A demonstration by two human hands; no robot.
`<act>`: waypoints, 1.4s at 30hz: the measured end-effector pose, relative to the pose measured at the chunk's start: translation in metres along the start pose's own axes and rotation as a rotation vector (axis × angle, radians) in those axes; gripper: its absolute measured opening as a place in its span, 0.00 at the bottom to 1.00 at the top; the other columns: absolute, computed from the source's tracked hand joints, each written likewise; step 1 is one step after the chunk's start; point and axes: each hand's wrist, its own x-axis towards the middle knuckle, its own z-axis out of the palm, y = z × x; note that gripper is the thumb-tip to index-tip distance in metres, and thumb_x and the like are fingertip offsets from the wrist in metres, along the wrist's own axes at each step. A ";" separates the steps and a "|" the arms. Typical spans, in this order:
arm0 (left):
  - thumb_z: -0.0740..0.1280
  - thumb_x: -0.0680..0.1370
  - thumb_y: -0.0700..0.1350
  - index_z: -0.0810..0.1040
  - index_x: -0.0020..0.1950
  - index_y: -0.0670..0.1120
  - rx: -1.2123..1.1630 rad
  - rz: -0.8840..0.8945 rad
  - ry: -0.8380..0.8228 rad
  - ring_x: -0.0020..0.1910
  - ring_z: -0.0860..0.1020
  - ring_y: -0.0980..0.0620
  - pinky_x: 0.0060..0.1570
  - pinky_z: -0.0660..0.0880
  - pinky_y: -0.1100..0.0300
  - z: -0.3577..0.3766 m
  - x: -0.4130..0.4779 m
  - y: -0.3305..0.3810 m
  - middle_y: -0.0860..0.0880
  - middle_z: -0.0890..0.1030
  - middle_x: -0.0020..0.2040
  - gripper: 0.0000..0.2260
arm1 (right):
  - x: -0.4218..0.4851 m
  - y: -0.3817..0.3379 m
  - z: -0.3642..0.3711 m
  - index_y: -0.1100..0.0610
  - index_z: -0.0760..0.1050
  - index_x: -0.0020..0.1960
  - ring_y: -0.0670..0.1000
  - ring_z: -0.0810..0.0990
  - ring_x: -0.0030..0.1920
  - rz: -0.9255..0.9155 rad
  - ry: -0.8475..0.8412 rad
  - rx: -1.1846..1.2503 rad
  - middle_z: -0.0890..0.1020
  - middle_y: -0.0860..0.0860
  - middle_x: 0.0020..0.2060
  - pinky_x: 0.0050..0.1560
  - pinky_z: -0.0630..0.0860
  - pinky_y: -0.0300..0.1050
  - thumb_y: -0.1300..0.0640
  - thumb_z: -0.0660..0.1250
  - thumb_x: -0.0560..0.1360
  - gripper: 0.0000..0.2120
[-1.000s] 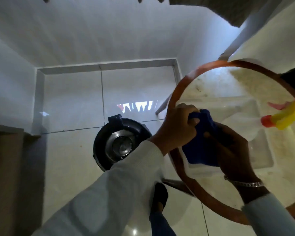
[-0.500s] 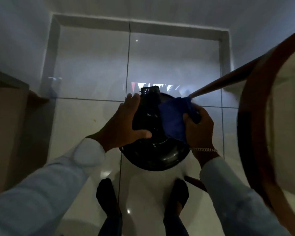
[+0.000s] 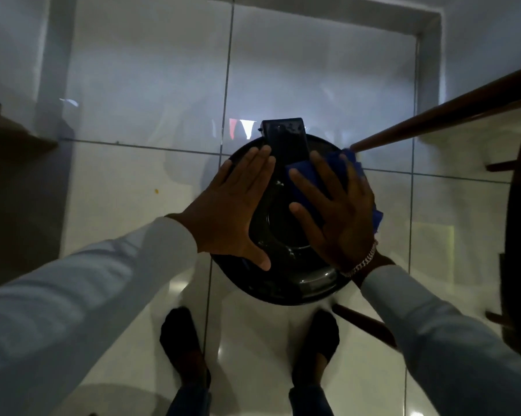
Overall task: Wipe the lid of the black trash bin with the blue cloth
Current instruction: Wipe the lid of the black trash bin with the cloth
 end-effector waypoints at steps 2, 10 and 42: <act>0.65 0.55 0.79 0.32 0.77 0.47 -0.019 0.002 0.001 0.77 0.32 0.48 0.76 0.38 0.47 0.000 0.000 0.000 0.48 0.32 0.79 0.67 | -0.008 -0.002 0.003 0.43 0.59 0.72 0.65 0.58 0.74 0.096 0.064 0.008 0.63 0.52 0.74 0.66 0.62 0.71 0.39 0.55 0.77 0.25; 0.65 0.56 0.79 0.31 0.77 0.48 -0.029 0.015 -0.006 0.77 0.31 0.49 0.76 0.37 0.46 -0.001 0.000 -0.001 0.48 0.32 0.79 0.66 | -0.027 -0.031 0.010 0.43 0.59 0.73 0.64 0.58 0.74 0.345 0.101 -0.017 0.63 0.52 0.75 0.68 0.61 0.71 0.38 0.53 0.76 0.26; 0.61 0.59 0.79 0.37 0.78 0.44 -0.037 0.037 0.101 0.79 0.36 0.47 0.77 0.41 0.44 0.006 0.002 -0.004 0.45 0.39 0.80 0.62 | -0.057 -0.067 0.032 0.47 0.58 0.74 0.61 0.55 0.76 0.414 0.134 -0.058 0.61 0.56 0.75 0.73 0.53 0.67 0.37 0.51 0.76 0.30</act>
